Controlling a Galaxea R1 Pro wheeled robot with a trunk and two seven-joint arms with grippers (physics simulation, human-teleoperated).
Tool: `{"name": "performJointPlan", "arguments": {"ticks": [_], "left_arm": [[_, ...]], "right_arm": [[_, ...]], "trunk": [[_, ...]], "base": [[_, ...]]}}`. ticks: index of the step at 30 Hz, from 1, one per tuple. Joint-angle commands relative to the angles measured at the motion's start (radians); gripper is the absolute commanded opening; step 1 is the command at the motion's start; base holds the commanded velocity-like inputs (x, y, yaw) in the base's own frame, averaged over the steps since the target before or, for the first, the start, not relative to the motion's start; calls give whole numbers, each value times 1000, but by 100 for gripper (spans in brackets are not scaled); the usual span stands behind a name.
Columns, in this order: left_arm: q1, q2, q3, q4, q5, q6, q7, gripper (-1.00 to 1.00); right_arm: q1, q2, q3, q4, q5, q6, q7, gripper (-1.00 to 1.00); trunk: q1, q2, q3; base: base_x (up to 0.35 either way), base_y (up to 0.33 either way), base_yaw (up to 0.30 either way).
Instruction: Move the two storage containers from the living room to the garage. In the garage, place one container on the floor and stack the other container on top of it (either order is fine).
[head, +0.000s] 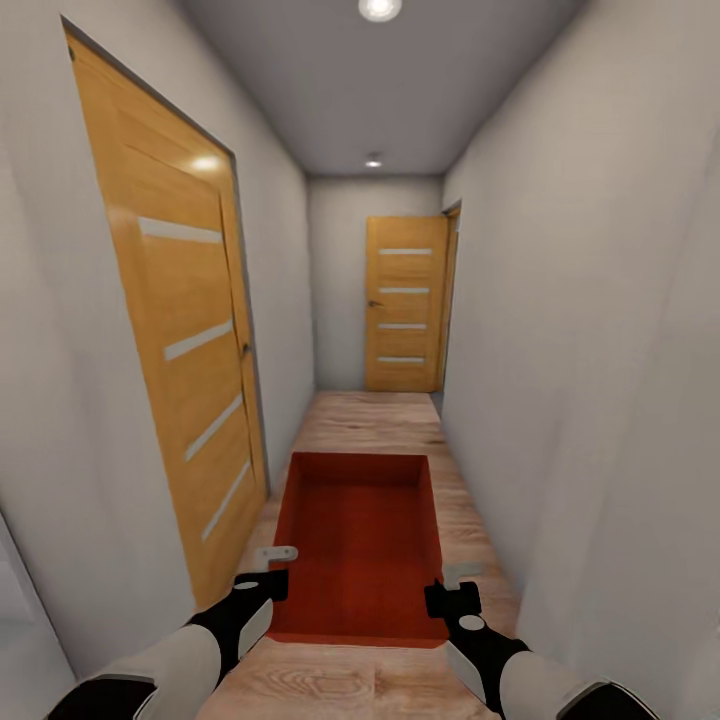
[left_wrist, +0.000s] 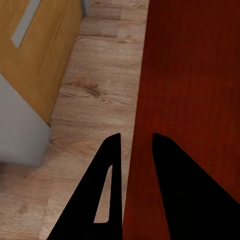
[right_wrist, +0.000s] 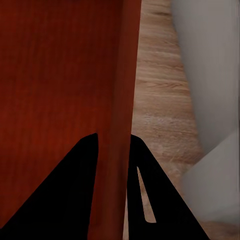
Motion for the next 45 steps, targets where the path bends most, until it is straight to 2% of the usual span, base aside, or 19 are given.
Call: {"name": "performJointPlan", "arguments": {"ticks": [1, 17, 45], "left_arm": [[0, 1, 4, -3, -8, 3, 9, -100], [0, 5, 4, -1, -8, 3, 9, -100], [0, 6, 5, 1, -6, 3, 9, -100]], "right_arm": [[-2, 1, -82, -2, 9, 1, 1, -100], [-2, 1, -82, -2, 8, 2, 0, -100], [-2, 1, -82, -2, 7, 2, 0, -100]], "trunk": [[1, -2, -2], [1, -2, -2], [1, -2, -2]], "base": [[322, 136, -242], [322, 86, -54], [322, 1, 0]]}}
